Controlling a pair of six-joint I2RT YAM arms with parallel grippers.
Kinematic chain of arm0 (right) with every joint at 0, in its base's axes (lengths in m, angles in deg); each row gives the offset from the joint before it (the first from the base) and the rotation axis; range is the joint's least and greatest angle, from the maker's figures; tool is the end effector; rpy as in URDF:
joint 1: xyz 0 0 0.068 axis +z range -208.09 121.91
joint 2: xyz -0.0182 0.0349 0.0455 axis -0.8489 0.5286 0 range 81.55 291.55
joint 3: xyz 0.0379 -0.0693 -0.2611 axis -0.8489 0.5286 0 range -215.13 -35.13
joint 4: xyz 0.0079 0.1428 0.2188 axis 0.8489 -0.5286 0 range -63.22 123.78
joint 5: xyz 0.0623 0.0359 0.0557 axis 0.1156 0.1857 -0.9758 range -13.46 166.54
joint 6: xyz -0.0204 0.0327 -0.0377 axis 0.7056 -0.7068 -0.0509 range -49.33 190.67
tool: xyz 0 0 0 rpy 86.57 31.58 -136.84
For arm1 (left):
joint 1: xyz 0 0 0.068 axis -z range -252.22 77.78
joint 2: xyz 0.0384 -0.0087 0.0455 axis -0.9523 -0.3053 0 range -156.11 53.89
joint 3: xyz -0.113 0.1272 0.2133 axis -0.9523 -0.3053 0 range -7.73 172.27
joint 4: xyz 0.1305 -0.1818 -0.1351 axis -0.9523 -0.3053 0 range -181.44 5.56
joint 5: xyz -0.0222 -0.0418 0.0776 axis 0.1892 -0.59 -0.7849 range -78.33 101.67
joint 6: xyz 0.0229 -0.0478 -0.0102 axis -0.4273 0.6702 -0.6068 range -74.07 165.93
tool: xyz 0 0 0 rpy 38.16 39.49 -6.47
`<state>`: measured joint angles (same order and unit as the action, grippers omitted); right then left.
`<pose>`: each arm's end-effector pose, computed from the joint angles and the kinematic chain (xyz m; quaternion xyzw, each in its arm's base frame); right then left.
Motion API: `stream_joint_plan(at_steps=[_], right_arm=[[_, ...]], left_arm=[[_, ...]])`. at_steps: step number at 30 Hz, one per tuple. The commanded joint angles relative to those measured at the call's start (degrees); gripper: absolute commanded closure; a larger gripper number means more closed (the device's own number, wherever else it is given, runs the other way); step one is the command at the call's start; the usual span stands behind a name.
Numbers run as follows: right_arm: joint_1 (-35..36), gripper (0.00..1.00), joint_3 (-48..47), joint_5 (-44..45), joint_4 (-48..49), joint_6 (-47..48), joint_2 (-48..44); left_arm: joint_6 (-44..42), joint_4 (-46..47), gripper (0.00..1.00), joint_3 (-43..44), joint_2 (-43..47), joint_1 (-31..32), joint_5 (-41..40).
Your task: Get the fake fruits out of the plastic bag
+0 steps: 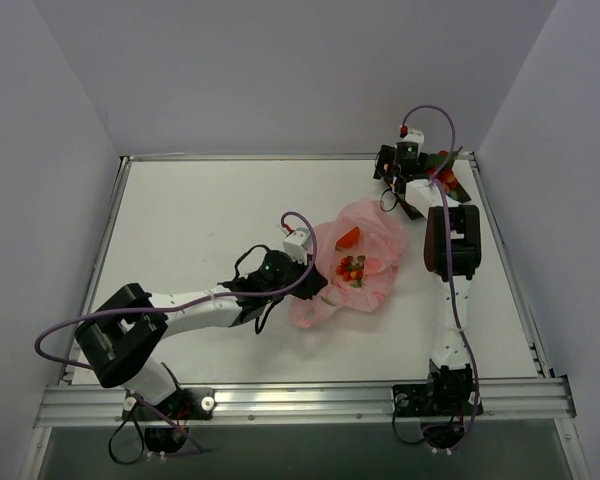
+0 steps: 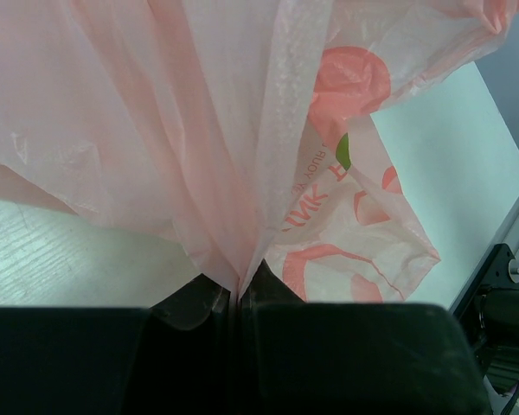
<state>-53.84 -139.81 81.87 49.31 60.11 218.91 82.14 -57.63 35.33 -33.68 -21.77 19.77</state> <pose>0.5561 0.0379 0.1782 0.0718 0.8011 0.0395 0.5929 0.2060 -0.2574 0.2151 0.1412 0.7940 -0.4453 0.3889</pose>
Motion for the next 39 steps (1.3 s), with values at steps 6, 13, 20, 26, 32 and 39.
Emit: stream_joint_plan(at_steps=[6,13,20,26,32,39], right_arm=[[2.7,0.20,-0.5,5.2,0.3,2.9,-6.3],[3.2,0.17,1.0,7.5,0.0,3.5,-9.1],[3.4,0.12,3.3,9.2,-0.2,4.1,-14.9],[3.7,0.36,6.9,8.1,-3.0,2.2,-22.6],[8.4,0.97,30.8,0.7,1.2,-7.8,-48.5],[28.2,0.98,54.0,5.0,3.3,-12.8,-79.1]], left_arm=[[0.6,1.3,0.98,1.8,2.6,0.8,0.1],[0.4,1.1,0.98,1.4,3.7,0.8,0.1],[-0.1,1.0,0.98,1.9,4.0,0.8,0.1],[0.1,1.1,0.98,1.8,4.2,0.6,0.3],[0.8,2.1,0.98,1.7,4.0,0.6,-1.0],[2.6,3.9,0.98,5.2,2.6,0.8,-2.7]])
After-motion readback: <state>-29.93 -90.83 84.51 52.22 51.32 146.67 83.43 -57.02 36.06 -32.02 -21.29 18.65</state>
